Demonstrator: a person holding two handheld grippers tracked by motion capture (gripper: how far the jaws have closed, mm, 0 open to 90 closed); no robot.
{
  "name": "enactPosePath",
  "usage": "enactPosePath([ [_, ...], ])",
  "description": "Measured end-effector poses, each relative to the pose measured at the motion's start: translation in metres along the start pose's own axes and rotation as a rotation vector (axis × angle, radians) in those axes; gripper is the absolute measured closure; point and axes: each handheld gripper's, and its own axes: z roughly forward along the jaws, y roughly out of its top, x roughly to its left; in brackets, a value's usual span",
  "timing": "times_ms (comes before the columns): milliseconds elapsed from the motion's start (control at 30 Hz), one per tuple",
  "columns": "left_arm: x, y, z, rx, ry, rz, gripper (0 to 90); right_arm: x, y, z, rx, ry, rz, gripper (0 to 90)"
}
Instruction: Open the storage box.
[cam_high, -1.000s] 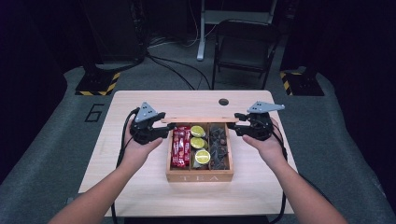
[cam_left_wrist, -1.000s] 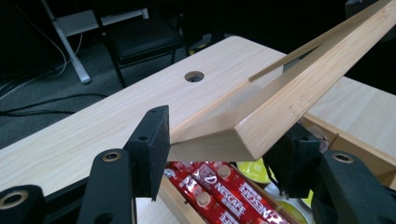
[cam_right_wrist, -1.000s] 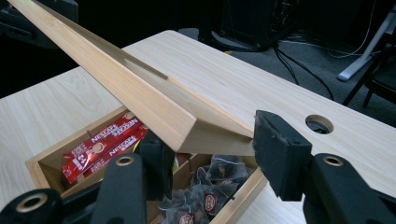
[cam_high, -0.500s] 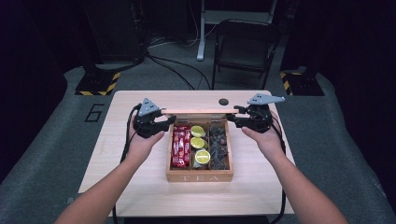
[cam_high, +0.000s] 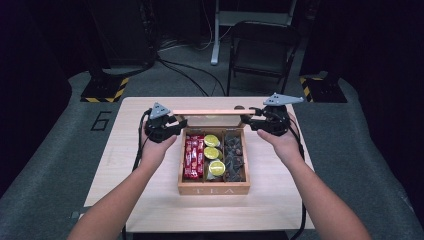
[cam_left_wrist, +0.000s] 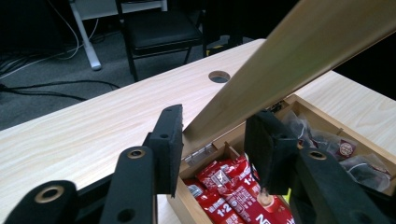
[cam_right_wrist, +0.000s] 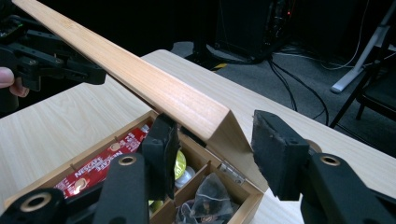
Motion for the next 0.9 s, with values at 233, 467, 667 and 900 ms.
enactPosePath([
  [233, 0.0, 0.001, 0.001, 0.005, 0.013, 0.023, 60.8, -0.004, 0.0, 0.005, -0.001, -0.002, 0.003, 50.7],
  [467, 0.001, 0.003, 0.002, 0.006, 0.018, 0.024, 61.3, -0.007, 0.001, 0.006, -0.007, -0.008, 0.002, 50.8],
  [667, 0.003, 0.005, 0.004, 0.011, 0.017, 0.019, 61.6, -0.01, 0.001, 0.008, -0.004, -0.015, 0.001, 50.7],
  [900, 0.006, 0.009, 0.007, 0.008, 0.02, 0.011, 62.1, -0.015, -0.003, 0.019, 0.018, -0.027, -0.014, 50.7],
])
